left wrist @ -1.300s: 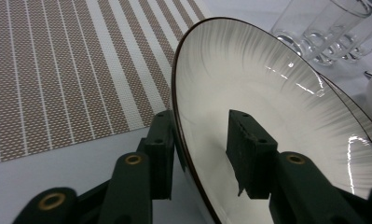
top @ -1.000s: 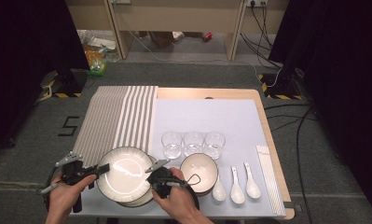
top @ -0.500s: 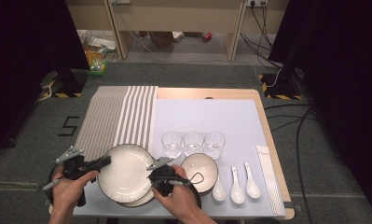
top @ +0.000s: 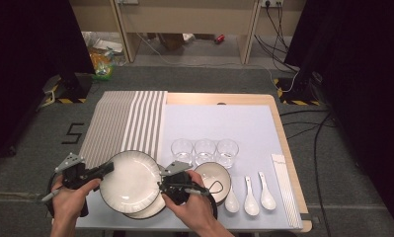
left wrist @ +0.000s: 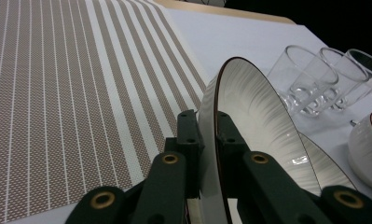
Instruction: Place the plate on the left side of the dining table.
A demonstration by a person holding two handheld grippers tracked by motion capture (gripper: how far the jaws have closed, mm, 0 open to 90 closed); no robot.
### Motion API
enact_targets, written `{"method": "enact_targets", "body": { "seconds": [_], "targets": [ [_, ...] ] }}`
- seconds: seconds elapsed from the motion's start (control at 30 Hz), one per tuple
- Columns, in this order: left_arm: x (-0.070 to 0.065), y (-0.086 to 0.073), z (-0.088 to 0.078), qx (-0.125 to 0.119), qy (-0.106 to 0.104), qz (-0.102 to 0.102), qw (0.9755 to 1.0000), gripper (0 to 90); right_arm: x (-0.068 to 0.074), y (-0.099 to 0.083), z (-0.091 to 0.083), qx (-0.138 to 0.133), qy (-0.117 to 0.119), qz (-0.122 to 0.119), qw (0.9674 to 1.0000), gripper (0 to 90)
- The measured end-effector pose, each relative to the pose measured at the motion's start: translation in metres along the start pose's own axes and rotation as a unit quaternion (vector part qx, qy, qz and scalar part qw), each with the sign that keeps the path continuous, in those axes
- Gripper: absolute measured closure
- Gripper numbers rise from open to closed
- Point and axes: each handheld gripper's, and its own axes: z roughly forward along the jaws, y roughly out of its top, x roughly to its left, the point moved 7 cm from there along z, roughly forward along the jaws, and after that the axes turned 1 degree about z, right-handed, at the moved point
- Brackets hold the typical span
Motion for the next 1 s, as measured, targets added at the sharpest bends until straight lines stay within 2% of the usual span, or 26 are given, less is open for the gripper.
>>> {"method": "enact_targets", "body": {
  "seconds": [0.27,0.47,0.7,0.8,1.0],
  "targets": [
    [-0.002,0.009,-0.004,-0.024,-0.007,0.0,0.9997,83.0,-0.006,0.006,-0.008,-0.032,-0.004,0.005,0.9995,70.7],
    [-0.003,0.015,-0.006,-0.047,-0.012,0.007,0.9988,83.0,-0.016,0.014,-0.021,-0.069,-0.013,0.006,0.9975,68.0],
    [-0.002,0.023,-0.007,-0.073,-0.018,-0.004,0.9972,83.0,-0.026,0.019,-0.031,-0.094,-0.019,0.01,0.9954,66.8],
    [-0.001,0.025,-0.007,-0.078,-0.019,-0.004,0.9968,83.0,-0.033,0.021,-0.035,-0.102,-0.025,0.011,0.9944,66.9],
    [0.002,0.029,-0.004,-0.091,-0.026,-0.017,0.9953,83.0,-0.043,0.023,-0.044,-0.121,-0.034,0.018,0.9919,66.7]
  ]
}}
